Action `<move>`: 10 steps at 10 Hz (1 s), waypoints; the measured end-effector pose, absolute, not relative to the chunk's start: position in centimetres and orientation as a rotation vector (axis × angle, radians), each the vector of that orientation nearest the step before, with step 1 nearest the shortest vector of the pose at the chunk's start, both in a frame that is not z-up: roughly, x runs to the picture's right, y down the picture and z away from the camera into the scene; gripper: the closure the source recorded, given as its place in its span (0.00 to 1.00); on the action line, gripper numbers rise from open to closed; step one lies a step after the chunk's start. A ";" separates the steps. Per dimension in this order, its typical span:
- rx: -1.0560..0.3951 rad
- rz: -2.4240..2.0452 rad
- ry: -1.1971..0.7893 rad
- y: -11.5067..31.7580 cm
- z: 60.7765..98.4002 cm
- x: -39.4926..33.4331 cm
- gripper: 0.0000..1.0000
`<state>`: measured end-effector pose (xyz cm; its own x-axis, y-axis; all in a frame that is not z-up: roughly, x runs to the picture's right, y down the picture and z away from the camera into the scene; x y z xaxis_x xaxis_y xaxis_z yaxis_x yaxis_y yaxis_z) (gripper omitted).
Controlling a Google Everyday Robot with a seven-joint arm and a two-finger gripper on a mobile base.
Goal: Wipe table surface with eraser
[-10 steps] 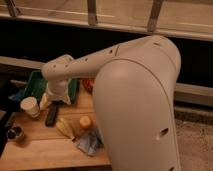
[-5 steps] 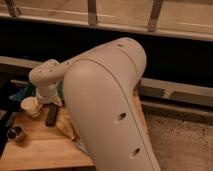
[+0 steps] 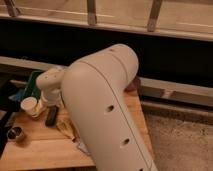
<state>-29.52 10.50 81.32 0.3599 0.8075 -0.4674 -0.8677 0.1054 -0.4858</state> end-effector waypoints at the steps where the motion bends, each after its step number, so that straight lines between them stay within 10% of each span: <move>1: -0.796 1.249 0.076 10.6 82.0 -29.4 0.20; 10: -0.803 1.275 -0.007 9.5 82.0 -29.8 0.20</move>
